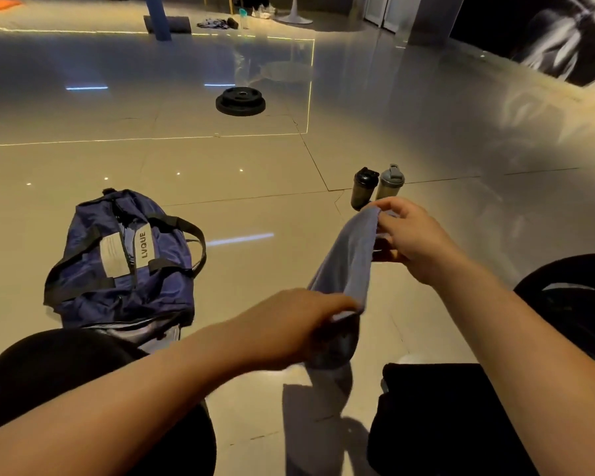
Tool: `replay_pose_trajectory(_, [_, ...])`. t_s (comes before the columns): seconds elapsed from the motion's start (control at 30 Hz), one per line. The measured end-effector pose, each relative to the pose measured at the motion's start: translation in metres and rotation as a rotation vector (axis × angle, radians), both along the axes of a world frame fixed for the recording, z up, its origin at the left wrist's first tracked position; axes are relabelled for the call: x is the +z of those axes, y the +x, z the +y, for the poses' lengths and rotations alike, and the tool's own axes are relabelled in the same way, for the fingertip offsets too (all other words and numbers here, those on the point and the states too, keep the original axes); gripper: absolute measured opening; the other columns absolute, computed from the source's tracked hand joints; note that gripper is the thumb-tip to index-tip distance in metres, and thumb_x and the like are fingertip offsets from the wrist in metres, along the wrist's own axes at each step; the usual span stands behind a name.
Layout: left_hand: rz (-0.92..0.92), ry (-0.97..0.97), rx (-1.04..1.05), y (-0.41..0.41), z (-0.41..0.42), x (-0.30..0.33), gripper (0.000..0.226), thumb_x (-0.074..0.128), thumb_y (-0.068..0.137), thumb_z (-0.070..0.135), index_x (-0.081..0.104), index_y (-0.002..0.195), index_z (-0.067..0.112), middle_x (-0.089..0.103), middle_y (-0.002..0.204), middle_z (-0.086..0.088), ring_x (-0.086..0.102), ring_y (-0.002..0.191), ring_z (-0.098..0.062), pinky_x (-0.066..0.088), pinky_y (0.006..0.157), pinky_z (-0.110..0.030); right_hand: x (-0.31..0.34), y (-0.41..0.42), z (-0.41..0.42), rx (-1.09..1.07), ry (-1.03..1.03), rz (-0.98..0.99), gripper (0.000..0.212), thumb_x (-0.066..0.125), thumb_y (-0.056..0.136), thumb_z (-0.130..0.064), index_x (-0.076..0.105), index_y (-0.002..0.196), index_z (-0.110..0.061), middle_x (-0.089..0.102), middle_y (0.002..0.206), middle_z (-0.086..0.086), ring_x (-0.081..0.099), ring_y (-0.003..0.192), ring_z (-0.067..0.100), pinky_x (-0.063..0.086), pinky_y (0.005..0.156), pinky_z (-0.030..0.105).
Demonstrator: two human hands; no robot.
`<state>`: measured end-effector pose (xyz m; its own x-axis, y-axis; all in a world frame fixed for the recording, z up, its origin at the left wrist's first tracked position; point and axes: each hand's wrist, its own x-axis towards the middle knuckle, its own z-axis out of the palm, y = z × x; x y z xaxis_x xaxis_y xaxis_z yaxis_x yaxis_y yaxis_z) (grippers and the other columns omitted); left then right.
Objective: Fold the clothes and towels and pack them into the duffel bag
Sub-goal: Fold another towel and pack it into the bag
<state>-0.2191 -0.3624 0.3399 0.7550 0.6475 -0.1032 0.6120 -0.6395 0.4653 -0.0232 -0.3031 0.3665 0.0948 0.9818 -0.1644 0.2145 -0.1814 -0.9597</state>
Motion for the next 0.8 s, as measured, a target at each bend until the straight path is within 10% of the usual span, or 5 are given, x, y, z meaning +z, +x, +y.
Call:
replay_pose_trajectory(0.23, [0.015,-0.110,-0.178,0.038,-0.021,-0.030,0.083,0.056,0.094,0.009,0.005,0.152,0.039,0.059,0.116,-0.008,0.052,0.086,-0.018,0.044,0.076,-0.034,0.008,-0.010,0.000,0.028,-0.006,0.057,0.017,0.048,0.100,-0.023,0.065,0.100,-0.027,0.066,0.093,-0.005,0.064,0.082,0.013,0.056,0.069,0.027])
replay_pose_trajectory(0.33, [0.164,-0.078,-0.282,0.039,-0.012,-0.022,0.069,0.060,0.094,0.019,0.025,0.150,0.036,0.061,0.120,-0.001,0.051,0.086,-0.012,0.036,0.071,-0.025,0.012,-0.008,0.004,0.006,0.010,0.050,0.018,0.049,0.100,-0.023,0.067,0.105,-0.024,0.068,0.091,-0.007,0.062,0.079,0.010,0.049,0.059,0.022])
replay_pose_trajectory(0.47, [0.053,-0.006,0.052,0.015,0.028,-0.001,0.029,0.062,0.090,0.022,0.064,0.118,0.026,0.069,0.106,0.007,0.062,0.096,-0.012,0.049,0.081,-0.030,0.012,-0.001,0.006,-0.018,0.023,0.057,0.018,0.048,0.101,-0.020,0.066,0.100,-0.023,0.068,0.094,-0.006,0.060,0.079,0.010,0.046,0.057,0.021])
replay_pose_trajectory(0.8, [-0.430,0.038,0.512,-0.018,0.047,0.022,0.020,0.058,0.093,0.039,0.060,0.109,0.027,0.062,0.094,0.011,0.061,0.084,-0.005,0.049,0.074,-0.019,0.008,-0.018,-0.006,-0.012,0.073,-0.011,0.016,0.050,0.099,-0.013,0.063,0.093,-0.022,0.064,0.091,-0.002,0.061,0.084,0.010,0.051,0.076,0.027])
